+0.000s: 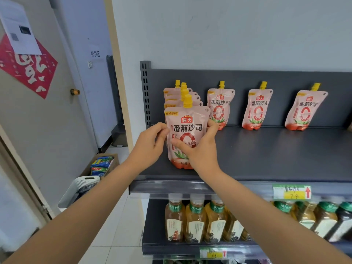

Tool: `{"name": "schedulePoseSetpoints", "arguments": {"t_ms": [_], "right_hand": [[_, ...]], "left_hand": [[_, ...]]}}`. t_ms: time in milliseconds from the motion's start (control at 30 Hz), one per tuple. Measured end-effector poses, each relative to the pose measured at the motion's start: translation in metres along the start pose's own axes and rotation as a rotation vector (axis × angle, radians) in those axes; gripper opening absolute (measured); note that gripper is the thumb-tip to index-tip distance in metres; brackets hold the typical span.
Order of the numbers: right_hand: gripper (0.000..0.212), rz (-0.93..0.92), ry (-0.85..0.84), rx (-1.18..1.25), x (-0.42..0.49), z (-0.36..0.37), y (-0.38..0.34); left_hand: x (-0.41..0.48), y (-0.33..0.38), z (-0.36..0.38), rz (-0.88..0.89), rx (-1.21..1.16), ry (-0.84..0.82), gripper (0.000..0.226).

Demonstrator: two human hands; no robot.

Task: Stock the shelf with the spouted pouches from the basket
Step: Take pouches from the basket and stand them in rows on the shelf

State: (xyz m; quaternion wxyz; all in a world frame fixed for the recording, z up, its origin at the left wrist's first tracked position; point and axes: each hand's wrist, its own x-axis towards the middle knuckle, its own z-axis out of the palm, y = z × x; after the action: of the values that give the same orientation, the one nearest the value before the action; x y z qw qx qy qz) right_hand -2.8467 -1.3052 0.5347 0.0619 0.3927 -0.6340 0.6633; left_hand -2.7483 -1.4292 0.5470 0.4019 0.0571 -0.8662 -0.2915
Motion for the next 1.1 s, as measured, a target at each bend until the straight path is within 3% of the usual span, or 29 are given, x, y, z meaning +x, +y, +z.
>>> {"name": "schedulePoseSetpoints", "arguments": {"t_ms": [167,333,400,500,600,733,867,1100], "right_hand": [[0.077,0.053,-0.034,-0.037,-0.003,-0.003,-0.005],[0.082,0.139,-0.064,-0.142,-0.012,-0.018,-0.023],[0.091,0.167,-0.013,-0.281,-0.02,-0.031,-0.032],[0.094,0.102,0.056,-0.598,-0.038,-0.062,-0.044],[0.087,0.023,0.111,-0.889,-0.061,-0.102,-0.05],[0.077,0.05,0.144,-1.083,-0.098,-0.168,-0.056],[0.068,0.155,0.166,-1.183,-0.138,-0.253,-0.058],[0.06,0.438,0.223,-1.182,-0.216,-0.409,-0.039]], "left_hand": [[-0.005,0.002,-0.004,0.034,0.047,0.019,0.015],[-0.01,0.017,-0.01,-0.061,0.055,0.066,0.021],[-0.017,0.028,-0.011,-0.09,0.125,0.196,0.038],[-0.031,0.057,-0.01,0.085,0.288,0.3,0.052],[-0.044,0.088,0.01,0.281,0.36,0.166,0.065],[-0.067,0.127,0.067,0.438,0.413,-0.057,0.073],[-0.095,0.17,0.134,0.467,0.404,-0.285,0.076],[-0.135,0.246,0.256,0.511,0.373,-0.505,0.077]]}}
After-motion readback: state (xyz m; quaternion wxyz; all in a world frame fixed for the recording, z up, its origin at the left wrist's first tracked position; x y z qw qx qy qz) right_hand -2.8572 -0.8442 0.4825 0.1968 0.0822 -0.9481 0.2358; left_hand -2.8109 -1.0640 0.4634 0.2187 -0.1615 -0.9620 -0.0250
